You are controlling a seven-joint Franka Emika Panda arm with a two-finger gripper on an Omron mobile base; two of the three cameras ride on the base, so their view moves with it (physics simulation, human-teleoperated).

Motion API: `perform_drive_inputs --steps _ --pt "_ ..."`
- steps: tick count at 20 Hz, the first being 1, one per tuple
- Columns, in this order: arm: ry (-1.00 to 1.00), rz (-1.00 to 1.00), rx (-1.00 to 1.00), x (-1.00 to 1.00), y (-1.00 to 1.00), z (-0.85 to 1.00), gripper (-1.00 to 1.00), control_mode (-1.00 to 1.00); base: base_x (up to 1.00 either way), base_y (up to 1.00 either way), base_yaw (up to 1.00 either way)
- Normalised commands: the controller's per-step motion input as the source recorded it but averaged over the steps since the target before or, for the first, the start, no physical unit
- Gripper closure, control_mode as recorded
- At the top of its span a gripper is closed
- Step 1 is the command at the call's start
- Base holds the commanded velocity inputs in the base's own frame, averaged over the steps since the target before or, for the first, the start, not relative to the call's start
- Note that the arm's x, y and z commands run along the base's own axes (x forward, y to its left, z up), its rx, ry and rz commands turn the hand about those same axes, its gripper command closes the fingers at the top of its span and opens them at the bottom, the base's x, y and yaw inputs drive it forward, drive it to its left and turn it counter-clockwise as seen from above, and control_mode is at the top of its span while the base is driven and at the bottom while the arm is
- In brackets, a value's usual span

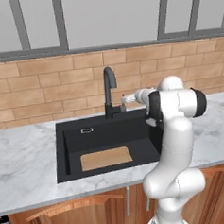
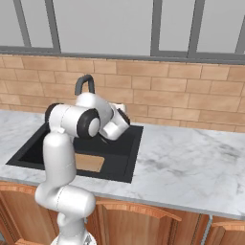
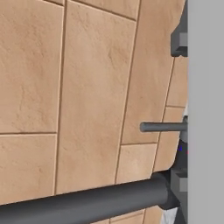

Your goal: Turn on the sink faucet with hot water and rinse the cutting board for ten seconds, then turn off the faucet. Push the cutting board to reach the water if necessary.

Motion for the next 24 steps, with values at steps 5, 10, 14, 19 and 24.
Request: perform_drive_inputs --steps 5,10,14,19,24 --pt "-0.15 -0.04 0.07 0.08 0.00 -0.26 -1.00 -1.00 0.00 0.00 0.00" --pt "-0.14 -0.01 0.02 0.00 0.00 -0.24 -1.00 -1.00 0.00 0.00 0.00" --pt "-0.10 0.00 0.00 0.00 0.00 -0.21 -1.00 -1.00 0.00 0.00 0.00" --pt "-0.08 0.00 0.00 0.00 0.00 -0.18 -1.00 -1.00 0.00 0.00 0.00" --pt "-0.08 0.00 0.00 0.02 0.00 -0.19 -1.00 -1.00 0.00 0.00 0.00"
